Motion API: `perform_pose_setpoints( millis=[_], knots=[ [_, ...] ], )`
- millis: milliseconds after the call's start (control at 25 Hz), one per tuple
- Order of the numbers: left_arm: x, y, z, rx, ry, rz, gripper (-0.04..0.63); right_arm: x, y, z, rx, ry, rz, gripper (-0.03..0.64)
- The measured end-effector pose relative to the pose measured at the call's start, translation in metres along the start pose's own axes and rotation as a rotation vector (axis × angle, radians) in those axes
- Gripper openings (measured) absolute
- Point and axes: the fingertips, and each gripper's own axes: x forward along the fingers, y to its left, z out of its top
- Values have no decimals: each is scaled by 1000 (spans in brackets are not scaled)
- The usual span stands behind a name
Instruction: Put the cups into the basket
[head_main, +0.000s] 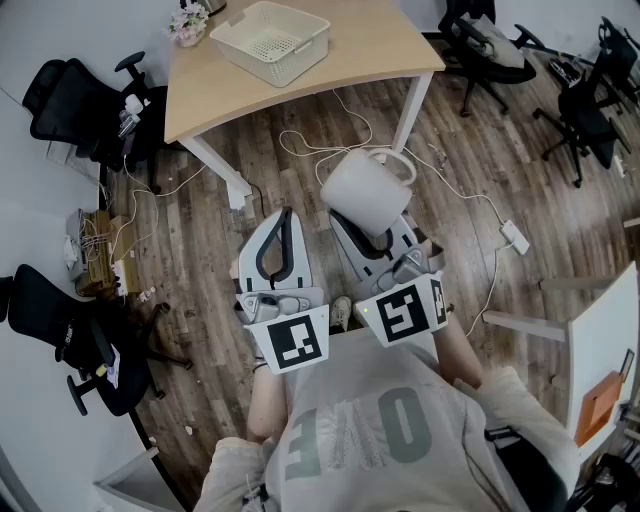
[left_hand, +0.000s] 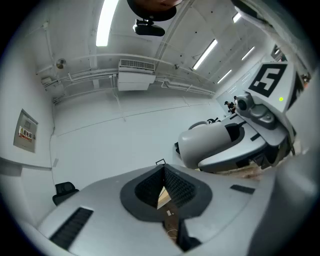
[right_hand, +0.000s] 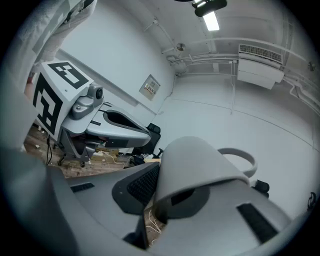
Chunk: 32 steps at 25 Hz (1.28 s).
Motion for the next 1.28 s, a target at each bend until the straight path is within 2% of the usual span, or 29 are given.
perform_pose_setpoints(
  millis=[280,480,640,840,960,1080,1280],
  knots=[
    [8,-14,2,19,8,-1,8,-6,-9,-13,12,-4,5,34],
    [19,-16,10,46,11,38,8,-15,-24,-22,61,-26,15,34],
    [23,-25,11,7,19,66,8,-26,-31,-41,66,-35,33,34],
    [37,-35,14,2,7,53,8,-21,-31,-59,83,-6,82,34],
    [53,-34,3,-21,16,43,8,-10,-36,-68,122,7,93,34],
    [77,-28,-14,-45,11,40,8,11,-48,-81,106,33,74,34],
    [123,5,-36,-57,10,38,8,60,-68,-88,96,76,82,34]
  ],
)
